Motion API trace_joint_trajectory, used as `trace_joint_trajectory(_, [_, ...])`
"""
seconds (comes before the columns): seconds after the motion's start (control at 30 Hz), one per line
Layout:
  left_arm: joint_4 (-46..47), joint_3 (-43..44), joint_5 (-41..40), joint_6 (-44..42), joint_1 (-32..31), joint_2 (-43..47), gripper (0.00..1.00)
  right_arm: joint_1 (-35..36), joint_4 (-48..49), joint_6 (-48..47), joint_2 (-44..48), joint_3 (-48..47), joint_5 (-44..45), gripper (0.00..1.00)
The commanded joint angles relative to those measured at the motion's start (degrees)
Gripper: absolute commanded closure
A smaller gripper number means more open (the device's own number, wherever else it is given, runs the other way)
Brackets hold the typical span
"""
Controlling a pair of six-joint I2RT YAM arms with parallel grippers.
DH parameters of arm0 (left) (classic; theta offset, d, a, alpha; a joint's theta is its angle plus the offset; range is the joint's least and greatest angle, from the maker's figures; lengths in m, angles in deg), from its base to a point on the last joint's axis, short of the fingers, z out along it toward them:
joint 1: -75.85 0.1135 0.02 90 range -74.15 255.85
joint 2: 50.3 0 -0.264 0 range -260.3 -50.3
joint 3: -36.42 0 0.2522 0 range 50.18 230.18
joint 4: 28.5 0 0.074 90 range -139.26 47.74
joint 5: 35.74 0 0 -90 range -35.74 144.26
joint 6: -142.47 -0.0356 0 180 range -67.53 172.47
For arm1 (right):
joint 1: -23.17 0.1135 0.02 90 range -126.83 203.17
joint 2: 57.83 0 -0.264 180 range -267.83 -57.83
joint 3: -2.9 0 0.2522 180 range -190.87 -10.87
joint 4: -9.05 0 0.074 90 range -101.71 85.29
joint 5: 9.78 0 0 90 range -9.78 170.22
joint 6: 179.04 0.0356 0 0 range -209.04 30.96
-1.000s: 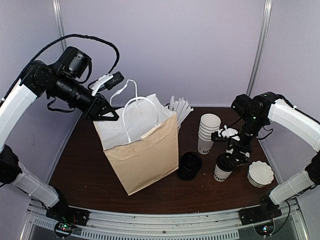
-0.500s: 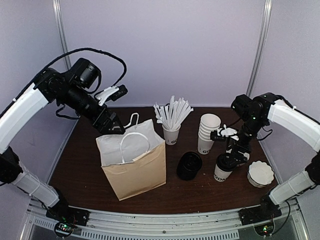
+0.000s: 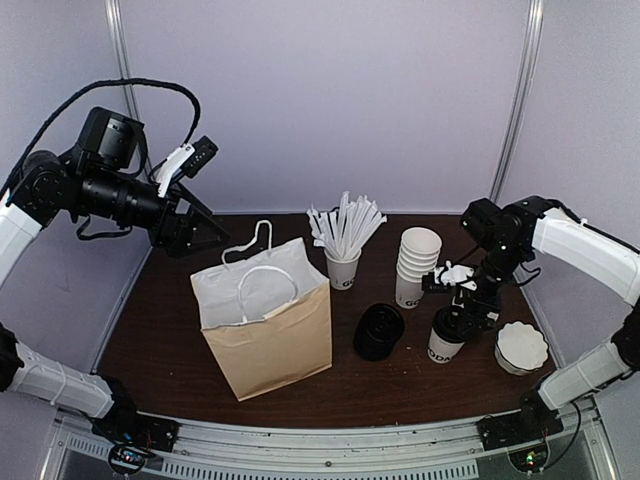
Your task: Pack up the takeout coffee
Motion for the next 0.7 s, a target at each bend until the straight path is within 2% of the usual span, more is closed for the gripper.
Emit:
trace_joint_trajectory(0.0, [2.63, -1.14, 0.69, 0.12, 0.34, -0.09, 0.09, -0.18, 1.87, 0.01, -1.97, -0.19, 1.09, 0.08])
trace_joint_trajectory(0.5, [1.01, -1.17, -0.85, -0.49, 0.35, -1.09, 0.10, 2.26, 5.10, 0.84, -3.12, 3.10, 4.74, 0.13])
trace_joint_trajectory(0.67, [0.87, -1.00, -0.79, -0.28, 0.34, -1.04, 0.11, 2.26, 6.07, 1.14, -3.29, 3.60, 4.97, 0.24])
